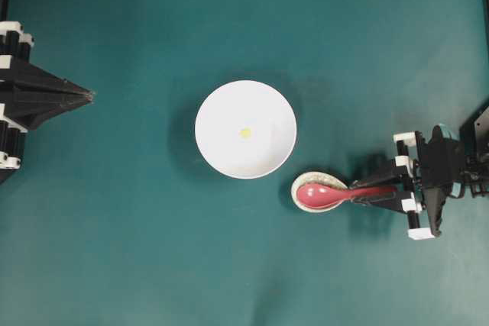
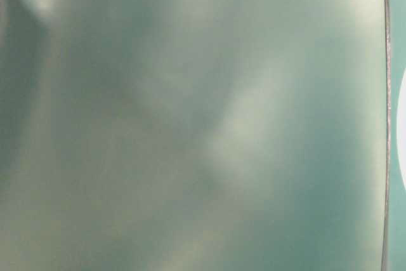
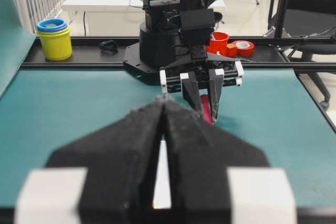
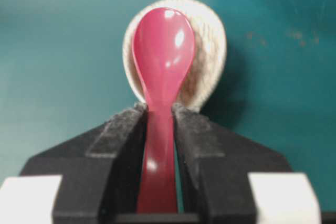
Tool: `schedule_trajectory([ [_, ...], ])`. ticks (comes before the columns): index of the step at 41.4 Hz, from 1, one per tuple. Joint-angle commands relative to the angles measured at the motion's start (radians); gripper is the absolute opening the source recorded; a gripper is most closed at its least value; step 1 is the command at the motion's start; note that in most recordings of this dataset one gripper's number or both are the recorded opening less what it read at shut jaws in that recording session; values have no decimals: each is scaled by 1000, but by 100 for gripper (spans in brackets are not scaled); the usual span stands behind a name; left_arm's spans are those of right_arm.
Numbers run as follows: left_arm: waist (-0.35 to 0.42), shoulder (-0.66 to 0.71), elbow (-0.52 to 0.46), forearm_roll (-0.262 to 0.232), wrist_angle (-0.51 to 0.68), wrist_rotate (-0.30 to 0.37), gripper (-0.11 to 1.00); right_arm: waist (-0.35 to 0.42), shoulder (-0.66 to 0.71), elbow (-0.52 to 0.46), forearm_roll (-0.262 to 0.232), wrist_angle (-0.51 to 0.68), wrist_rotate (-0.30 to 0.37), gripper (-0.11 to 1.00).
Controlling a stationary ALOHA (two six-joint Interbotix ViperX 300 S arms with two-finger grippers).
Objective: Scoop the yellow hexagonal prism block from the bowl with a spoon using the right arm.
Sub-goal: 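Close the right gripper on the pink spoon handle and lift it, then carry the spoon left and lower its bowl into the white bowl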
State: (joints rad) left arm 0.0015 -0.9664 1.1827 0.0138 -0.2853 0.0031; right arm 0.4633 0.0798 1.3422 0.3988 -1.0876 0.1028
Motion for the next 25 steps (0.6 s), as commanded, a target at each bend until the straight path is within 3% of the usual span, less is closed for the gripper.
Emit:
schedule_trajectory([
  [1, 0, 9, -15, 2, -6, -2, 0, 5, -54, -6, 2, -2, -2, 24],
  [10, 2, 9, -17, 2, -5, -2, 0, -5, -198, -11, 2, 110, -21, 24],
  [17, 2, 9, -15, 2, -5, -2, 0, -41, -327, -32, 2, 259, -95, 24],
  [25, 2, 9, -15, 2, -3, -6, 0, -146, -476, -121, 0, 558, -213, 24],
])
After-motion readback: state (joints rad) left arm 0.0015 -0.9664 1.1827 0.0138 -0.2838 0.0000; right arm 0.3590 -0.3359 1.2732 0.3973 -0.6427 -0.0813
